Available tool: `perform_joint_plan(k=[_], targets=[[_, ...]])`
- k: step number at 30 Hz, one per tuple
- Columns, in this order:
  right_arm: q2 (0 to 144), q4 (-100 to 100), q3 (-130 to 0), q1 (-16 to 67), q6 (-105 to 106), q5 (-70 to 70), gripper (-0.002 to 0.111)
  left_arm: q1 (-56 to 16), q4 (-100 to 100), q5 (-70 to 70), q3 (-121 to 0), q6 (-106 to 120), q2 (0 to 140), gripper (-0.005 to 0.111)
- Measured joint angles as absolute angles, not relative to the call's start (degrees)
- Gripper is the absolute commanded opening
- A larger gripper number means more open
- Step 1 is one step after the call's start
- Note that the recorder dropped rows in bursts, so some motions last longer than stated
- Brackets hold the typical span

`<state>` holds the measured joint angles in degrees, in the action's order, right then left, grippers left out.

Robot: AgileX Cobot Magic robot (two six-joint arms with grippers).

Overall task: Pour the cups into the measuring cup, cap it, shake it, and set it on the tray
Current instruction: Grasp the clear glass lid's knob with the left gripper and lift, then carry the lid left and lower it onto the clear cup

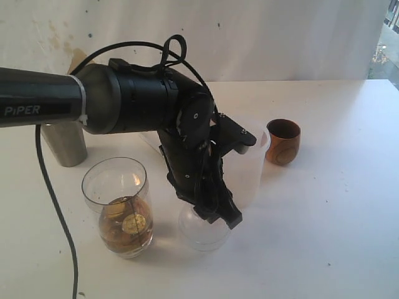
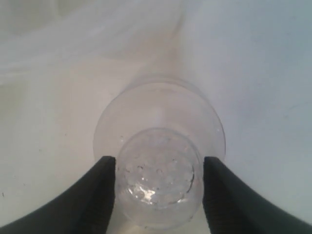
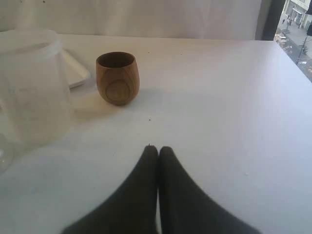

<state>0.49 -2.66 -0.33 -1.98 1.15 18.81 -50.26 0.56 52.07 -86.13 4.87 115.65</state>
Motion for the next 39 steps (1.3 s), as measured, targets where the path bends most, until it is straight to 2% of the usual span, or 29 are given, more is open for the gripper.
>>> perform_joint_plan(k=[2, 20, 34, 39], targets=[[0.5, -2.7, -0.3, -2.0, 1.2, 18.8, 0.000, -50.3, 0.6, 52.3, -86.1, 4.9, 115.7, 0.000], [0.5, -2.7, -0.3, -2.0, 1.2, 18.8, 0.000, -51.1, 0.3, 63.8, -91.8, 4.8, 114.6, 0.000], [0.5, -2.7, -0.3, -2.0, 1.2, 18.8, 0.000, -52.7, 2.9, 69.6, -91.9, 4.8, 93.8, 0.000], [0.5, -2.7, -0.3, -2.0, 1.2, 18.9, 0.000, -52.7, 10.0, 69.8, -91.9, 1.1, 87.3, 0.000]])
